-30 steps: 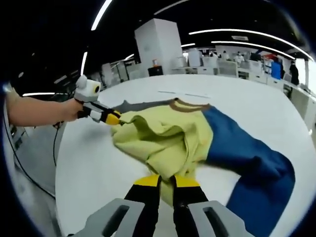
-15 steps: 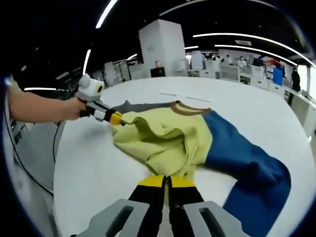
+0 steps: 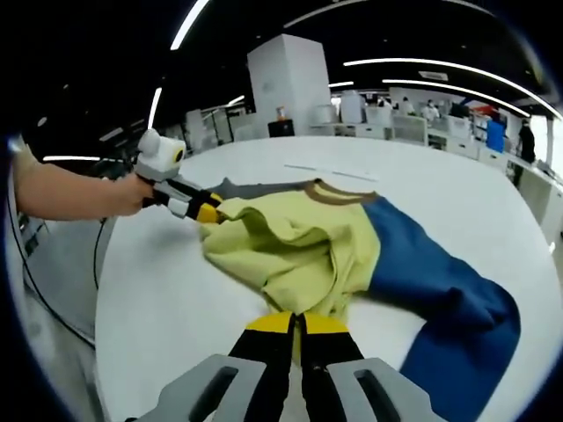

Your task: Fold the garment on the visible template until the final outline fits inside the template.

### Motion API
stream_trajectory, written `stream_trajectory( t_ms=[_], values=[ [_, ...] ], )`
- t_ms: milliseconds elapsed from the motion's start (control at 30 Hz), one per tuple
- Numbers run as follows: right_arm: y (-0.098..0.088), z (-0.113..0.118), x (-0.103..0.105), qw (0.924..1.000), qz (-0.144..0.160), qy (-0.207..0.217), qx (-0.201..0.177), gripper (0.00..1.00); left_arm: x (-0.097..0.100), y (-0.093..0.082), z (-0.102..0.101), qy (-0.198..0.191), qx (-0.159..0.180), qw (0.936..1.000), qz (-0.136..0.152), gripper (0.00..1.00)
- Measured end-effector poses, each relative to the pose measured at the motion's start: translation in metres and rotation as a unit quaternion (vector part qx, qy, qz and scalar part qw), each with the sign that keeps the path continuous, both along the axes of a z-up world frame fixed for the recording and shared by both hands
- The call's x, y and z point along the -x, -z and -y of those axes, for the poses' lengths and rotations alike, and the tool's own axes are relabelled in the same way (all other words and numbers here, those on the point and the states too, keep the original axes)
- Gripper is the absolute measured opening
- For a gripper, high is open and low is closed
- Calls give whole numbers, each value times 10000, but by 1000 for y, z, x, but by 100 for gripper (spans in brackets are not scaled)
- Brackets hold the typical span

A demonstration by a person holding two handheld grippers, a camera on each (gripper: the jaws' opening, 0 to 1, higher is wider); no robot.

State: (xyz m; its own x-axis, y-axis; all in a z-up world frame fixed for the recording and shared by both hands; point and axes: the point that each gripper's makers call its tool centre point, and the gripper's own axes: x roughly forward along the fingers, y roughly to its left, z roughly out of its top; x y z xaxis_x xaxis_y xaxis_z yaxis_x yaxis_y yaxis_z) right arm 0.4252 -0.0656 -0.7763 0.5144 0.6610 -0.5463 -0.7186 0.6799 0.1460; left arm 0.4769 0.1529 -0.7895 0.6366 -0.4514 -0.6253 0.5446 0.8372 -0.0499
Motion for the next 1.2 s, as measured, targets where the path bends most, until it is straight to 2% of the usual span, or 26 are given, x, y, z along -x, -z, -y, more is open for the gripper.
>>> stream_trajectory(
  t_ms=[100,233,667,1000,1200],
  values=[
    [0,1,0,10000,13,11,8,0,-4,-1,-2,-36,-67,9999,106,18],
    [-1,2,-1,10000,35,24,9,0,-8,-7,-6,-58,42,9998,175,1],
    [-4,0,0,10000,91,-14,-26,0,3,-18,-12,-141,218,9992,291,0],
    [-5,-1,1,9999,88,-52,-39,0,8,-10,-23,-225,275,9992,187,0],
    [-9,-1,2,9999,131,-74,-32,0,9,-14,-25,-232,319,9990,203,0]
  ],
)
